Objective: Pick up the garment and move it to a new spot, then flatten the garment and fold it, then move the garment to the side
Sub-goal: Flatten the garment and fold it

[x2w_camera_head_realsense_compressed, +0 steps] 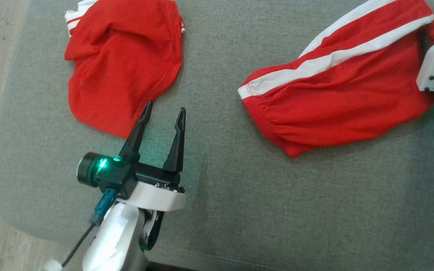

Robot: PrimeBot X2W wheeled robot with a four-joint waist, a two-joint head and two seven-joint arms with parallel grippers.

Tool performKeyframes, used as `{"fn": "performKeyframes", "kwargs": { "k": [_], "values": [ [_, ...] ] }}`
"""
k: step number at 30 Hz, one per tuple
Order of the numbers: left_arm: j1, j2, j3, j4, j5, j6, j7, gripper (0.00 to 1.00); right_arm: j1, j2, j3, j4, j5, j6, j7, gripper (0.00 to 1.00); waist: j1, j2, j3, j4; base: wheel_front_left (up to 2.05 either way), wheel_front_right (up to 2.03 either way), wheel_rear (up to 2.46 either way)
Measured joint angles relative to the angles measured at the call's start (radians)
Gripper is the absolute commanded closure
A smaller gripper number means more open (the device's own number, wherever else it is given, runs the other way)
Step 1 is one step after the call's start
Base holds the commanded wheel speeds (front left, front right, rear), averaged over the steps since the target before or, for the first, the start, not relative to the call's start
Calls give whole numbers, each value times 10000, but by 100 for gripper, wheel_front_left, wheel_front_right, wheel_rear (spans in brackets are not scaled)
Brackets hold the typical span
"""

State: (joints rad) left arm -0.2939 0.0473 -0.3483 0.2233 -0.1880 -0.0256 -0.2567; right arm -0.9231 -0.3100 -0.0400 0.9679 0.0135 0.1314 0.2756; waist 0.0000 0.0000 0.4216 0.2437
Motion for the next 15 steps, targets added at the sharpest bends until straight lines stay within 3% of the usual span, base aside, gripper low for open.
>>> {"fn": "performKeyframes", "kwargs": {
  "k": [1,2,8,15],
  "values": [
    [-28,-4,-31,0,-25,27,0,0,-90,-61,213,100,178,0,33,23,0,0,6,-8,0,0,0],
    [-73,-8,-35,2,-65,82,0,0,-150,-125,403,167,359,0,65,100,0,0,6,-26,0,0,0],
    [-125,-13,-12,4,-61,92,0,0,-207,-136,984,374,1131,2,-190,100,1,0,-92,-229,0,0,0],
    [-116,-15,105,56,-44,90,0,0,95,-445,924,786,1755,2,-999,100,1,0,-481,-652,0,0,0]
  ]
}}
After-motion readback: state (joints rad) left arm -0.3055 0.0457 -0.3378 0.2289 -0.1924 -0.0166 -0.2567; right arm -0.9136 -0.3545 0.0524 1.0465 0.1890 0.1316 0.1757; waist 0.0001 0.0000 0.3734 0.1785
